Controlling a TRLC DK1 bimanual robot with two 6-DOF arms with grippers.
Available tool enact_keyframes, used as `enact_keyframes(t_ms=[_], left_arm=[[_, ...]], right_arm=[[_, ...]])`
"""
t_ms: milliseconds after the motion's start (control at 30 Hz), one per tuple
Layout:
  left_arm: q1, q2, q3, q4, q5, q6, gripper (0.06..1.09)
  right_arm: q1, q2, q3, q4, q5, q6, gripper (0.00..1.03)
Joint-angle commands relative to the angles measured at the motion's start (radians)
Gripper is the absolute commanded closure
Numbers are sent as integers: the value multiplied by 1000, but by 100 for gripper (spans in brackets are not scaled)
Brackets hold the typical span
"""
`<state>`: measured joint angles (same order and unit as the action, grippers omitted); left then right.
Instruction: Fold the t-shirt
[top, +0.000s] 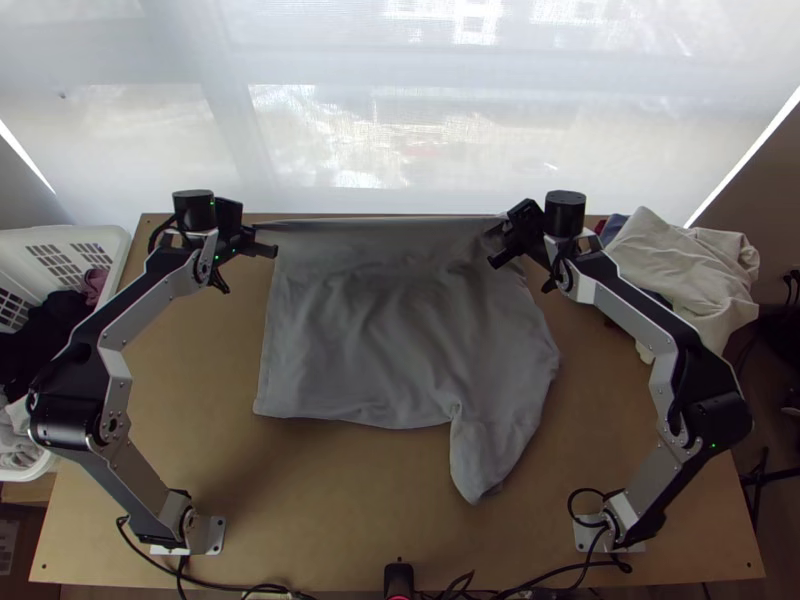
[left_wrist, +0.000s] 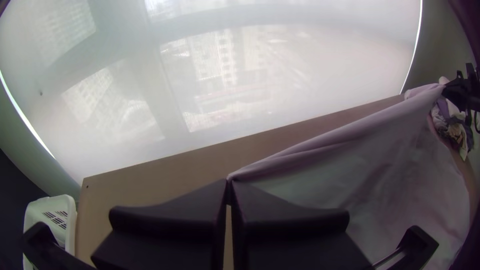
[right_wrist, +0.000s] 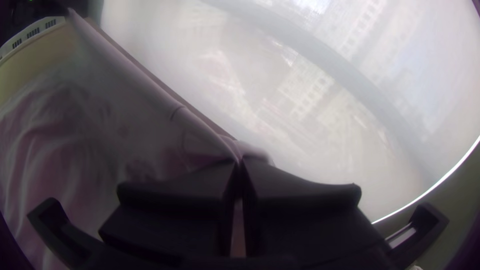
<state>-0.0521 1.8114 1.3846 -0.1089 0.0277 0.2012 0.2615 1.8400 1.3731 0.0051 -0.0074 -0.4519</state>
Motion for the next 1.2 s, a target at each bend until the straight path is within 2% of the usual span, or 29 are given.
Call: enact_keyframes(t_ms=[0, 367, 1167], left_arm=[[8, -118, -154, 29, 5, -5, 105], [-28, -230, -371, 84, 5, -28, 105], [-137, -199, -504, 158, -6, -54, 105]], right_arm=[[15, -140, -170, 3, 0, 13, 100], [59, -263, -385, 4, 0, 15, 100], [16, -208, -486, 16, 0, -21, 100]])
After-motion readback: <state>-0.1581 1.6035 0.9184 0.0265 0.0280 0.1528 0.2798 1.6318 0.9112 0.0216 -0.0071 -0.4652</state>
